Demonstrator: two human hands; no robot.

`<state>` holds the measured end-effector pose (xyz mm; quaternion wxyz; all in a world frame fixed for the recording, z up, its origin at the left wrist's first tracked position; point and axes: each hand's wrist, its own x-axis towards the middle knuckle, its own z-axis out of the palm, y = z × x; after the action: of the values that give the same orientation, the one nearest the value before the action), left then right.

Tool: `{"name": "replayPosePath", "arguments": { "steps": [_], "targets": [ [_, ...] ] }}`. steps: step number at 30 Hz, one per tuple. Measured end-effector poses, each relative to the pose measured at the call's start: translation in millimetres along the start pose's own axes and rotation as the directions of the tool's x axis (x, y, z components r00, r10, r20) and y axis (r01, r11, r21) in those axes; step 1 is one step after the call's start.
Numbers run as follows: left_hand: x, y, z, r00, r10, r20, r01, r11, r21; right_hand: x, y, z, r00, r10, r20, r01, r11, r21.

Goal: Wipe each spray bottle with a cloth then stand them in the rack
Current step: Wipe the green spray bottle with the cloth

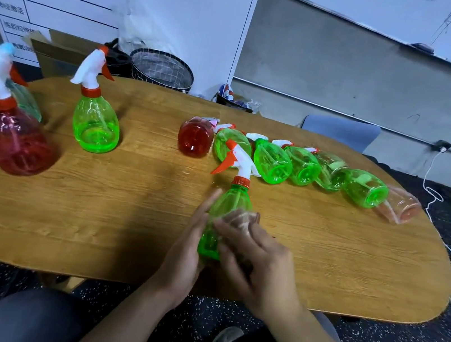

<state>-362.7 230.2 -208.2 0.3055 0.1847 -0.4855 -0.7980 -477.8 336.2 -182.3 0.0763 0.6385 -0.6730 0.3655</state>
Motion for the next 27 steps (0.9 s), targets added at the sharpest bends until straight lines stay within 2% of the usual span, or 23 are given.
{"name": "replayPosePath", "arguments": {
  "steps": [2, 4, 6, 8, 10, 12, 14, 19, 22, 25, 27],
  "targets": [
    [0.2, 0.3, 0.8, 1.0, 0.008, -0.028, -0.007, 1.0, 0.011, -9.6, 1.1, -5.9, 0.983, -0.159, 0.087, 0.163, 0.986, -0.034],
    [-0.1, -0.9, 2.4, 1.0, 0.005, -0.017, -0.005, 1.0, 0.015, -8.4, 3.0, -15.4, 0.979, -0.178, 0.096, 0.18, 0.983, -0.017],
    [-0.9, -2.2, 3.6, 1.0, -0.016, 0.014, 0.016, 1.0, -0.002, 2.9, 4.4, -22.2, 0.999, -0.046, -0.014, 0.047, 0.998, 0.032],
    [-1.4, -3.4, 3.3, 1.0, -0.023, 0.011, 0.023, 1.0, -0.003, 20.7, 7.4, -25.6, 0.984, 0.124, -0.128, -0.113, 0.99, 0.088],
    [-1.5, -3.5, 2.5, 1.0, -0.012, 0.009, 0.012, 1.0, 0.012, 34.8, 12.2, -22.2, 0.962, 0.219, -0.161, -0.203, 0.973, 0.106],
    [-1.3, -4.5, 0.6, 1.0, -0.012, 0.015, 0.012, 1.0, 0.015, 36.7, 12.1, -14.1, 0.957, 0.259, -0.128, -0.247, 0.964, 0.102],
    [-1.7, -4.9, -2.0, 0.999, -0.027, 0.025, 0.027, 1.0, 0.004, 26.4, 6.8, -7.5, 0.967, 0.235, -0.095, -0.226, 0.97, 0.095],
    [-1.9, -3.3, -1.3, 0.999, -0.022, 0.025, 0.021, 1.0, 0.02, -9.0, 1.2, -8.5, 1.0, -0.026, 0.006, 0.026, 1.0, -0.012],
    [-2.8, -1.1, 1.0, 1.0, -0.008, 0.011, 0.007, 0.998, 0.054, -15.2, -2.4, -16.2, 0.992, -0.106, 0.063, 0.11, 0.992, -0.059],
    [-7.4, 2.5, 1.0, 1.0, 0.015, 0.008, -0.016, 0.995, 0.102, -10.9, -4.7, -24.2, 0.997, -0.074, 0.034, 0.075, 0.997, -0.018],
    [-8.6, 3.5, 1.1, 1.0, 0.02, 0.01, -0.021, 0.992, 0.125, -5.2, -3.6, -30.4, 0.998, 0.051, -0.046, -0.049, 0.998, 0.042]
  ]
}}
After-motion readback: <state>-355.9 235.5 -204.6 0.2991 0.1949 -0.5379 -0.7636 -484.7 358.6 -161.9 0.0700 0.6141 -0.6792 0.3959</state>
